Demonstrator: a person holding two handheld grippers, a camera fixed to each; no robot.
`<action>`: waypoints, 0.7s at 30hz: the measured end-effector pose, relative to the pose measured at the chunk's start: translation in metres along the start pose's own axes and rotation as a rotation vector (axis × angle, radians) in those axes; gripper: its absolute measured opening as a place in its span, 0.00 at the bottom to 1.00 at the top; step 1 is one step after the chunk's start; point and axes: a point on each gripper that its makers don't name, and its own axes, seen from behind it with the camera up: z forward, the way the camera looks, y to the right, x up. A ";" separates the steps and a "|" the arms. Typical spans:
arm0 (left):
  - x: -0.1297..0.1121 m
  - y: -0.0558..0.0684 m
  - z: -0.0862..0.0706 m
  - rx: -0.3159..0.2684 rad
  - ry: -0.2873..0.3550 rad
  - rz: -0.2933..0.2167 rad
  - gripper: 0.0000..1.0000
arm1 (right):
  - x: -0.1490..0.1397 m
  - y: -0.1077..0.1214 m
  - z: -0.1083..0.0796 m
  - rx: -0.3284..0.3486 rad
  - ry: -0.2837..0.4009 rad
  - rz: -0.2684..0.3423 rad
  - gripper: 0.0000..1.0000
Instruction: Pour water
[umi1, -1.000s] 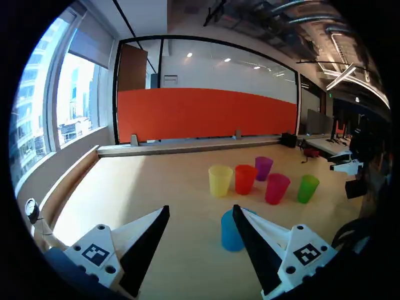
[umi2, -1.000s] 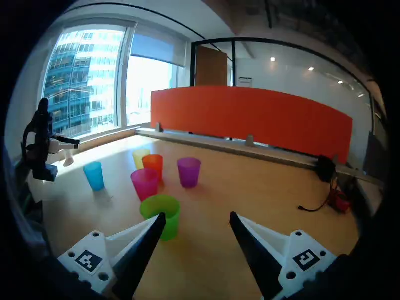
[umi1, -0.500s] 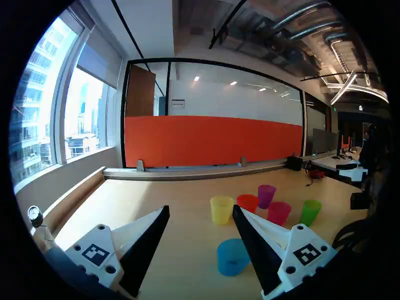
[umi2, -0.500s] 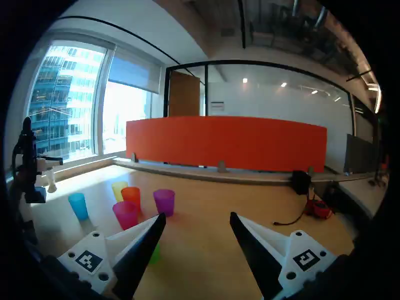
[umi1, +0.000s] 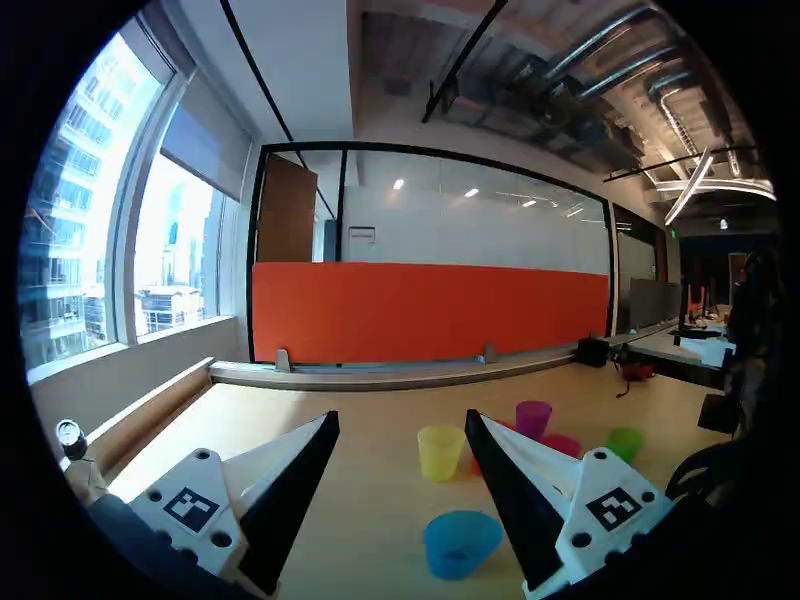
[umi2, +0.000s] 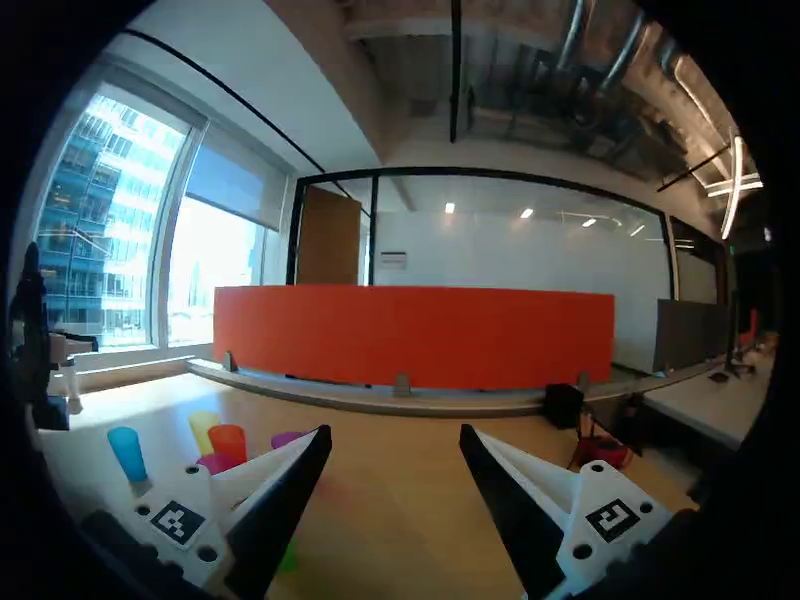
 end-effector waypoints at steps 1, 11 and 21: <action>0.002 0.000 0.000 0.002 0.005 0.000 0.93 | 0.002 0.002 0.001 -0.010 0.007 0.002 0.99; 0.007 0.002 0.002 0.026 0.029 0.024 0.93 | 0.009 0.016 0.006 -0.104 0.054 0.007 0.99; 0.003 0.004 0.002 0.032 0.035 0.006 0.93 | 0.009 0.017 0.008 -0.153 0.077 0.010 0.99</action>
